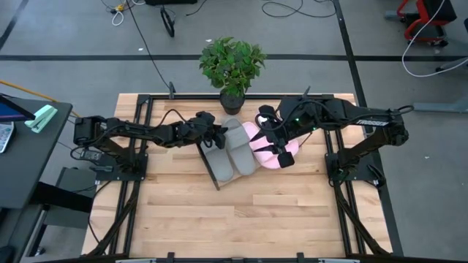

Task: Pick and place slides into the shelf
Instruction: Put the gray slipper on the shelf

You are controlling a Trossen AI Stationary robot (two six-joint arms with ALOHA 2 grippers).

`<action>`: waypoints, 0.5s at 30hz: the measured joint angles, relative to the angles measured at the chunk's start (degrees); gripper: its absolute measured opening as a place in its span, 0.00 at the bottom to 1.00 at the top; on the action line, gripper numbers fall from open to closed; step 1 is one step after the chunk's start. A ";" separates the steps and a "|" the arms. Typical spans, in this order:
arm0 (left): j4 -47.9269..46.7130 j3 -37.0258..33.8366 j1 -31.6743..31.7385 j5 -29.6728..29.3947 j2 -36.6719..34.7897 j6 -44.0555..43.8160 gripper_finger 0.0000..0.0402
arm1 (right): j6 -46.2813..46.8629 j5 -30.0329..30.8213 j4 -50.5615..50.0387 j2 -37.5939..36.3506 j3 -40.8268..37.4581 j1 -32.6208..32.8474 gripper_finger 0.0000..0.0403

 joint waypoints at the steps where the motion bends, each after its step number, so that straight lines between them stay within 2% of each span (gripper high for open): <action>1: -0.01 0.03 0.00 0.04 -0.10 -0.11 0.11 | -0.02 -0.05 -0.05 0.00 -0.16 0.00 0.39; 9: -0.53 0.07 -0.08 -0.12 -0.46 -0.66 0.13 | -0.06 -0.20 1.96 0.02 -5.15 0.00 0.39; 15: -0.47 0.09 -0.09 -0.42 -0.51 -0.83 0.24 | -0.45 -1.14 3.46 0.04 -6.78 -0.02 0.39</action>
